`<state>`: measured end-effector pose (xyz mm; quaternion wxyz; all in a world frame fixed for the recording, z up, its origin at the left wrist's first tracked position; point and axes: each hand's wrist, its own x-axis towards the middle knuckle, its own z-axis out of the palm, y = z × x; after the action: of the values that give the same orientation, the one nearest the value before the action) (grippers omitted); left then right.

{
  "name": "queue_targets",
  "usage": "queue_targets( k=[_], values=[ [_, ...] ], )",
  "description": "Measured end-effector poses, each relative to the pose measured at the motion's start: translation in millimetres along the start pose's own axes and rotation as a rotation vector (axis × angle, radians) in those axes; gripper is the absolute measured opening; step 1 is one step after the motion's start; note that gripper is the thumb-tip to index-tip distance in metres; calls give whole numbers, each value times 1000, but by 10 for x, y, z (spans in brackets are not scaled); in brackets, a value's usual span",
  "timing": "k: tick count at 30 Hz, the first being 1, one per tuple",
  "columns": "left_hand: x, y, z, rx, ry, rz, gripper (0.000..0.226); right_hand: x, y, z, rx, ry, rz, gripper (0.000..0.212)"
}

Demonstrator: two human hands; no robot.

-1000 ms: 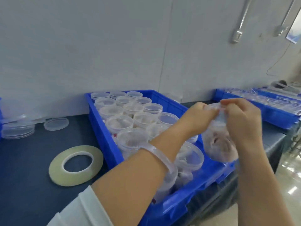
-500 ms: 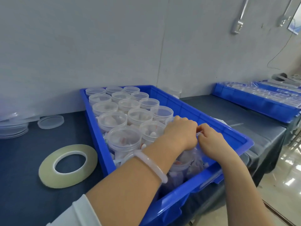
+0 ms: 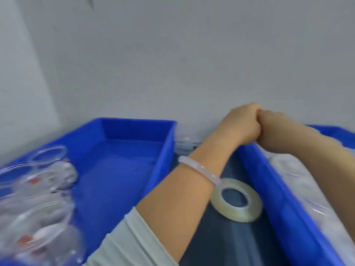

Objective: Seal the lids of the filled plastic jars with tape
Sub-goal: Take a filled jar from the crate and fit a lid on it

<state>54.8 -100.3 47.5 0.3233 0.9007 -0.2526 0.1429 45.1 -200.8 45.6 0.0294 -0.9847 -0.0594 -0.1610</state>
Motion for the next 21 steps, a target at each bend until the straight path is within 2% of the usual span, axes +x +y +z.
queue_targets(
  k=[5, 7, 9, 11, 13, 15, 18, 21],
  values=[
    [-567, -1343, -787, 259, 83, -441, 30, 525, -1586, 654, 156, -106, -343, 42],
    [-824, -1765, -971, 471, 46, -763, 34, 530, -2112, 915, 229, -184, -449, 38],
    [-1051, -2032, -1123, 677, -54, -1111, 50, 477, -2531, 1113, 282, -261, -516, 28],
    [-1237, -2190, -1216, 719, -81, -1376, 56, 408, -2826, 1258, 306, -310, -568, 16],
    [-1359, -2302, -1245, 638, -42, -1517, 53, 361, -2998, 1352, 303, -338, -601, 6],
    [-1452, -2362, -1223, 582, -17, -1516, 43, 333, -3062, 1404, 294, -364, -611, 5],
    [-1464, -2379, -1216, 628, 41, -1276, 38, 338, -3056, 1413, 339, -392, -623, 11],
    [-1371, -2248, -1226, 582, 155, -1129, 34, 351, -2926, 1301, 589, -484, -657, 19]
  ],
)
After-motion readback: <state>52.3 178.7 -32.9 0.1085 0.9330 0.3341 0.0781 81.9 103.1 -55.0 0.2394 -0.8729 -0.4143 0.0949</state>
